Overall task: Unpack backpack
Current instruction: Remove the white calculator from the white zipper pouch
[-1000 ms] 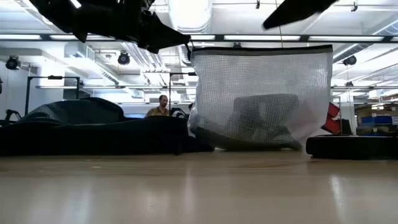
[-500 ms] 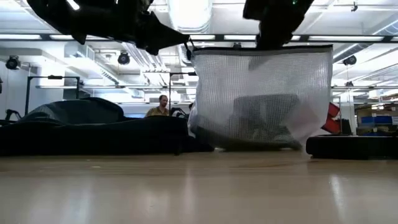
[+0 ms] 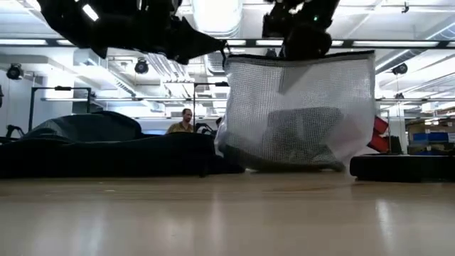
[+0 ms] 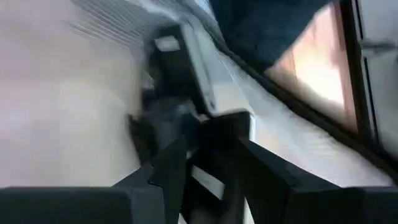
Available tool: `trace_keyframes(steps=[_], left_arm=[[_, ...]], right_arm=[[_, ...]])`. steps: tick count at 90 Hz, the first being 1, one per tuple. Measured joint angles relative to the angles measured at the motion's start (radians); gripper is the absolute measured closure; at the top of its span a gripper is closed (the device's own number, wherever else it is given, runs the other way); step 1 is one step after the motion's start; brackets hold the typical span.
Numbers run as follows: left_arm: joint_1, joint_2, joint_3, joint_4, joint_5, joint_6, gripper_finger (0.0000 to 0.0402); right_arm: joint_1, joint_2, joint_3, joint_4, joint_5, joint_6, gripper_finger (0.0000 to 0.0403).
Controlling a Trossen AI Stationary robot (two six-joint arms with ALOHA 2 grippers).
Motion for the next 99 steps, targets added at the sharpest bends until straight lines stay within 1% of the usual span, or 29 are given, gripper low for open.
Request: trace_keyframes(steps=[17, 28, 39, 53, 69, 77, 90, 95, 99], left_arm=[[0.003, 0.084, 0.049, 0.006, -0.002, 0.001, 0.0401], [0.003, 0.112, 0.074, -0.018, -0.003, 0.001, 0.0401], [0.003, 0.114, 0.08, -0.048, -0.003, -0.005, 0.0401], [-0.023, 0.11, 0.064, -0.066, -0.003, -0.026, 0.0401], [-0.042, 0.117, 0.027, -0.065, -0.003, -0.027, 0.0401], [-0.042, 0.119, 0.006, -0.073, -0.002, -0.038, 0.0401], [-0.045, 0.128, -0.003, -0.064, 0.0, -0.045, 0.0402], [-0.045, 0.136, -0.006, -0.066, -0.001, -0.045, 0.0401], [-0.045, 0.145, -0.006, -0.067, 0.0, -0.045, 0.0401]], right_arm=[[-0.074, 0.039, 0.0, -0.075, 0.0, 0.012, 0.0279], [-0.1, 0.044, -0.001, -0.074, 0.0, -0.008, 0.026], [-0.117, 0.038, -0.001, -0.082, -0.002, -0.036, 0.0236], [-0.117, 0.039, -0.014, -0.098, -0.011, -0.034, 0.021], [-0.093, 0.069, -0.035, -0.101, -0.004, -0.001, 0.0191], [-0.066, 0.07, -0.033, -0.105, 0.022, -0.001, 0.0185], [-0.032, 0.065, -0.01, -0.103, 0.158, -0.028, 0.0179], [-0.033, 0.064, -0.008, -0.095, 0.172, -0.038, 0.0179], [-0.04, 0.069, -0.008, -0.089, 0.161, -0.039, 0.018]])
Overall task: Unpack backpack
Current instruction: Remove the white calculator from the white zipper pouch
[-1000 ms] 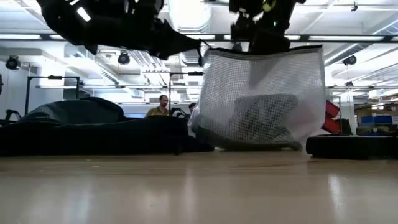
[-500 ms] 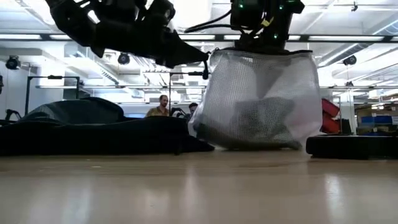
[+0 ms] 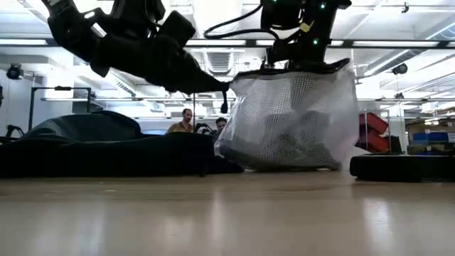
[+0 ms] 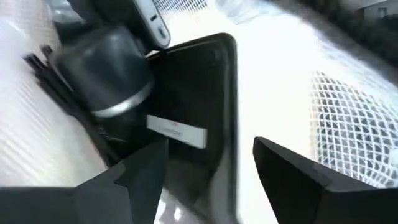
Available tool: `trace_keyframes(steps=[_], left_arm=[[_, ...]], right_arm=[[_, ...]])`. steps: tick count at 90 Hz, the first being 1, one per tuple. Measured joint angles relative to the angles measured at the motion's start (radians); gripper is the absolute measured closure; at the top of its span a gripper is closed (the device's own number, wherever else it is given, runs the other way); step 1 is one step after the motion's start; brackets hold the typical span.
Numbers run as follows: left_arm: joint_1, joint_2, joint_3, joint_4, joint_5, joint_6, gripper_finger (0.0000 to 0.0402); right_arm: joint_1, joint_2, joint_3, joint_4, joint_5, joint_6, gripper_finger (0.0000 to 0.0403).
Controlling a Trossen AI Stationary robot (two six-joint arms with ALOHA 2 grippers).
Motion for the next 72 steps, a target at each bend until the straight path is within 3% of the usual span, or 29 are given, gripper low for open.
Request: trace_keyframes(steps=[40, 72], left_arm=[[0.0, 0.046, 0.0, 0.018, 0.001, -0.008, 0.0402], [-0.009, 0.004, 0.0, 0.021, 0.002, 0.019, 0.0402]], right_arm=[[-0.007, 0.061, 0.014, -0.013, -0.107, 0.022, 0.0189], [0.073, 0.055, 0.124, -0.1, -0.087, 0.064, 0.0189]])
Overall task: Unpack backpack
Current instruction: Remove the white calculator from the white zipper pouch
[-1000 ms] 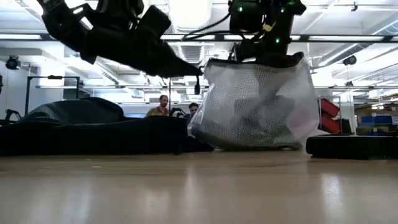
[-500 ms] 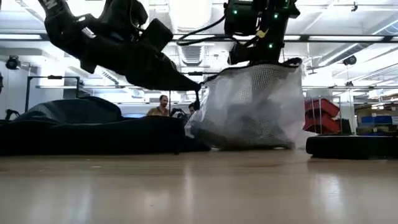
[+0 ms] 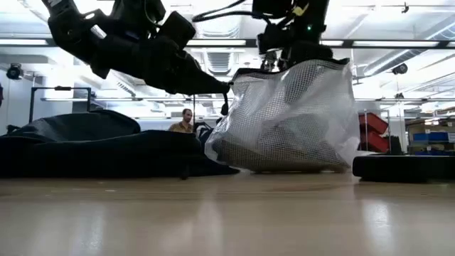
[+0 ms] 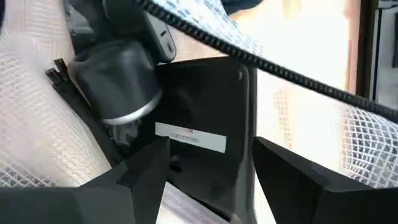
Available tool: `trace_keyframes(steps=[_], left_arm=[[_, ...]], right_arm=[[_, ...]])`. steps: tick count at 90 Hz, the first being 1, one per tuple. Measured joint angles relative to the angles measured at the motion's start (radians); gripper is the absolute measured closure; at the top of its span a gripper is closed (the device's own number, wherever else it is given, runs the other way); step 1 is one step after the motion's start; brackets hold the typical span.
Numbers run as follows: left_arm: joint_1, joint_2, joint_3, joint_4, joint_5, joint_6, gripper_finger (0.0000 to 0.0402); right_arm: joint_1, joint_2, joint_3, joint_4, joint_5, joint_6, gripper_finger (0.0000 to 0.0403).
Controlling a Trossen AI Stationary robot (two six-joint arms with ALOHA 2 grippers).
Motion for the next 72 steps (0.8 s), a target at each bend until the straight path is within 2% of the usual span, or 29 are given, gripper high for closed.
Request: trace_keyframes(steps=[10, 36, 58, 72], left_arm=[[-0.022, 0.0, -0.002, -0.017, 0.0, 0.03, 0.0402], [-0.099, 0.0, -0.002, -0.133, 0.039, 0.106, 0.0402], [-0.115, 0.0, -0.007, -0.166, 0.041, 0.111, 0.0402], [-0.125, 0.0, -0.008, -0.166, 0.069, 0.125, 0.0402]], right_arm=[[0.026, 0.0, 0.0, -0.012, 0.032, 0.013, 0.0193], [0.11, 0.0, 0.001, -0.012, 0.039, 0.045, 0.0189], [0.215, 0.0, 0.001, -0.033, 0.209, 0.121, 0.0195], [0.3, 0.029, -0.01, -0.031, 0.262, 0.229, 0.0199]])
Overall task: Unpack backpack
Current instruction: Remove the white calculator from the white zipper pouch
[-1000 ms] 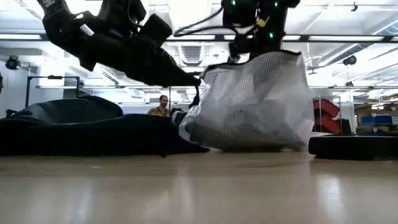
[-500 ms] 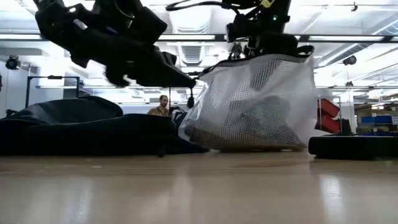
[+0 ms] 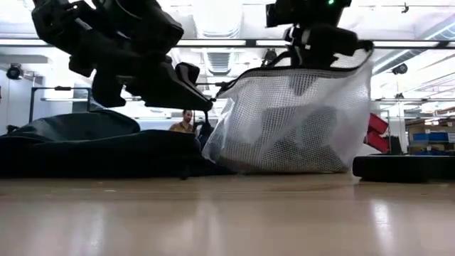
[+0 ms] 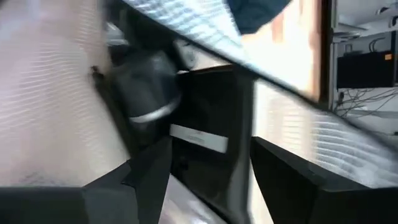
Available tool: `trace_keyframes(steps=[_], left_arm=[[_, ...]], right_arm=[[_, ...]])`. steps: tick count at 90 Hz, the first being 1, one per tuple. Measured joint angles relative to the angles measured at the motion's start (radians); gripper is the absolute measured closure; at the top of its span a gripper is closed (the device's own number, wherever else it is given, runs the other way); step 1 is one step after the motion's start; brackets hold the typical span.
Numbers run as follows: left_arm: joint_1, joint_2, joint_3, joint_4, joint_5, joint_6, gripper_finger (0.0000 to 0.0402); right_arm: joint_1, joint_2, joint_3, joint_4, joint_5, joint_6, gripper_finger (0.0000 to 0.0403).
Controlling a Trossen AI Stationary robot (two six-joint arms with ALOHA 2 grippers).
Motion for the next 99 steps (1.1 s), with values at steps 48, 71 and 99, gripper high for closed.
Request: trace_keyframes(steps=[48, 71, 99], left_arm=[[-0.094, -0.002, -0.034, -0.001, 0.039, 0.043, 0.0402], [-0.099, -0.002, -0.036, -0.002, 0.04, 0.032, 0.0402], [-0.101, -0.002, -0.035, 0.035, 0.039, 0.052, 0.0402]], right_arm=[[0.13, 0.122, 0.027, -0.093, 0.232, 0.191, 0.0203], [0.167, 0.141, 0.022, -0.078, 0.289, 0.184, 0.0203], [0.151, 0.139, 0.002, 0.006, 0.205, 0.184, 0.0203]])
